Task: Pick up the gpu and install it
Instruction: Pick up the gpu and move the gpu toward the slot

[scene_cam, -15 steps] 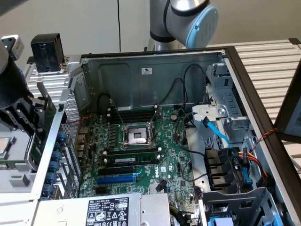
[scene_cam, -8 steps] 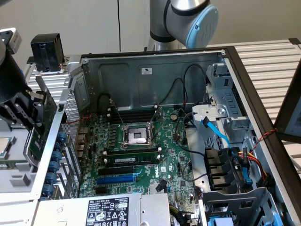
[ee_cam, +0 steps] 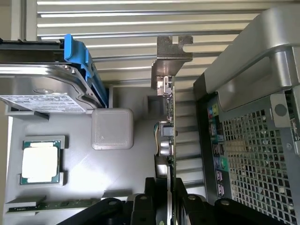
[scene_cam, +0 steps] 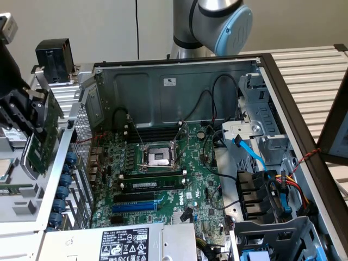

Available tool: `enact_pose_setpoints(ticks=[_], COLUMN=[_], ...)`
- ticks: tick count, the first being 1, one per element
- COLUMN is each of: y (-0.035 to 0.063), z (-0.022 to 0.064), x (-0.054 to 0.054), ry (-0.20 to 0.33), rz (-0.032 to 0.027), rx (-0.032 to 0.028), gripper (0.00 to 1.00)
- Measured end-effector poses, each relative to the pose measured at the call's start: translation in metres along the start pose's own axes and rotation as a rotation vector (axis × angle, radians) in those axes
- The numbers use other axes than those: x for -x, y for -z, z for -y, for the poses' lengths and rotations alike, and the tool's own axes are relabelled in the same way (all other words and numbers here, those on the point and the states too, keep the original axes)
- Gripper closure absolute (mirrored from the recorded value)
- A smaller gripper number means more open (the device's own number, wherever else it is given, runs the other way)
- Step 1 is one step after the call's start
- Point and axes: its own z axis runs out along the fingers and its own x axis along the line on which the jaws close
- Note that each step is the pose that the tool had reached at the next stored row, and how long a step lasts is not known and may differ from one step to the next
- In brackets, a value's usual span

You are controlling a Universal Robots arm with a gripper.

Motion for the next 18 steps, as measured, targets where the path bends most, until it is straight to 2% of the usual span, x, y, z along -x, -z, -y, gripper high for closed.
enact_pose_setpoints(ticks=[11, 18], y=[0.049, 0.0776], z=[-0.0095, -0.015], x=[0.005, 0.008], ry=[0.0, -0.002], rz=[-0.0016, -0.0098], rx=[-0.0002, -0.0012], gripper=[0.73, 0.73])
